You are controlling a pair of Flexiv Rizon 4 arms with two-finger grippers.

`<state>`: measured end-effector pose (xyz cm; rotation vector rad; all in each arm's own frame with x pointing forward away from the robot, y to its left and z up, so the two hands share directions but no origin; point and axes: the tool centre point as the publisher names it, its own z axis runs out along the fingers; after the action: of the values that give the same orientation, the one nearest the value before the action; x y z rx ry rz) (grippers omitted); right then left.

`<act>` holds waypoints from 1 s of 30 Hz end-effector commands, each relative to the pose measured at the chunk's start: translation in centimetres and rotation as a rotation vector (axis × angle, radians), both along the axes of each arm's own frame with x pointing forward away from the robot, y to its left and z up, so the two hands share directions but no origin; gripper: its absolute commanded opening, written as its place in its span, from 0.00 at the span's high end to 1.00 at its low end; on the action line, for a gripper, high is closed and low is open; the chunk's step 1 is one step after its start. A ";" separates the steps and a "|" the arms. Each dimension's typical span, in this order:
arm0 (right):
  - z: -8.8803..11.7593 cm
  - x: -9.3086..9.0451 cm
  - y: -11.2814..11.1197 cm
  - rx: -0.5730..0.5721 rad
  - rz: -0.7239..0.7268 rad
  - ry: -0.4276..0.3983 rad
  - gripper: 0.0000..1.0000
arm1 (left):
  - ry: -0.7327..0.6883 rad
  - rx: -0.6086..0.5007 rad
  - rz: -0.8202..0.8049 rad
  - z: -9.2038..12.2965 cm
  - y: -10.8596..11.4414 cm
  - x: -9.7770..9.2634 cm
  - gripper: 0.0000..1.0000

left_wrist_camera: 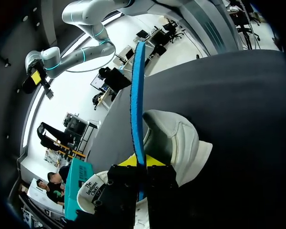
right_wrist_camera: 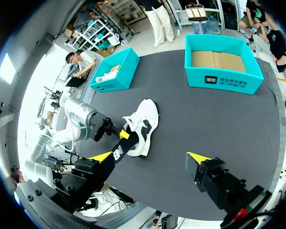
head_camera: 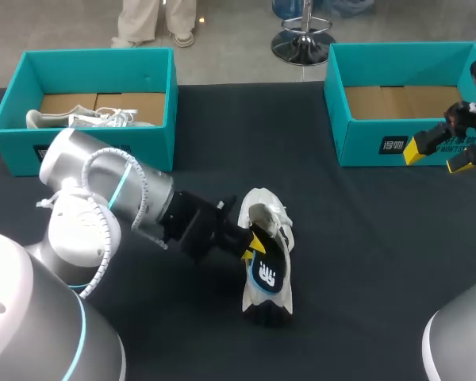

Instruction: Take the shoe out of the shoebox, open the shoe tongue, remove and reinsert the insole, then place the shoe into the shoebox

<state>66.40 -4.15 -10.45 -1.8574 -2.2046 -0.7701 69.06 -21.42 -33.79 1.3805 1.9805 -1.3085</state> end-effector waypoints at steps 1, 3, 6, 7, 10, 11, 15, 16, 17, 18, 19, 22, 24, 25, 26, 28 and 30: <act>0.0 0.4 0.1 -0.003 0.001 0.007 0.00 | -0.013 0.002 -0.004 -0.6 -0.3 0.6 1.00; 0.0 0.4 0.1 -0.003 0.001 0.007 0.00 | -0.023 0.002 -0.010 -0.8 -0.4 0.7 1.00; 0.0 0.4 0.1 -0.003 0.001 0.007 0.00 | -0.037 -0.002 -0.015 -1.3 -0.5 0.8 1.00; 0.0 0.4 0.1 -0.003 0.001 0.007 0.00 | -0.041 -0.002 -0.017 -1.5 -0.5 0.8 1.00; 0.0 0.4 0.1 -0.003 0.001 0.007 0.00 | -0.047 0.010 -0.023 -2.4 -0.6 0.8 1.00; 0.0 0.4 0.1 -0.003 0.001 0.007 0.00 | -0.045 0.011 -0.023 -2.6 -0.5 0.8 1.00; 0.0 0.4 0.1 -0.003 0.001 0.007 0.00 | -0.038 0.014 -0.020 -2.6 -0.5 0.9 1.00; 0.0 0.4 0.1 -0.003 0.001 0.007 0.00 | -0.037 0.012 -0.018 -2.4 -0.5 0.9 1.00; 0.0 0.4 0.1 -0.003 0.001 0.007 0.00 | -0.035 0.011 -0.017 -2.3 -0.5 0.9 1.00; 0.0 0.4 0.1 -0.003 0.001 0.007 0.00 | -0.031 0.007 -0.016 -2.1 -0.5 0.9 0.99; 0.0 0.4 0.1 -0.003 0.001 0.007 0.00 | -0.029 0.004 -0.016 -1.9 -0.5 0.9 0.85; 0.0 0.4 0.1 -0.003 0.001 0.007 0.00 | -0.021 -0.010 -0.016 -1.2 -0.5 0.7 0.60; 0.0 0.4 0.1 -0.003 0.001 0.007 0.00 | -0.019 -0.017 -0.019 -0.8 -0.5 0.6 0.60; 0.0 0.4 0.1 -0.003 0.001 0.007 0.00 | -0.017 -0.022 -0.019 -0.5 -0.5 0.5 0.61; 0.0 0.4 0.1 -0.003 0.001 0.007 0.00 | -0.015 -0.024 -0.020 -0.4 -0.4 0.4 0.62; 0.0 0.4 0.1 -0.003 0.001 0.007 0.00 | -0.014 -0.028 -0.023 -0.1 -0.4 0.2 0.63; 0.0 0.4 0.1 -0.003 0.001 0.007 0.00 | -0.010 -0.032 -0.028 0.0 -0.5 0.0 0.64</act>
<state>66.41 -4.15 -10.45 -1.8574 -2.2047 -0.7699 69.30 -22.27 -33.99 1.4024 1.9348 -1.3370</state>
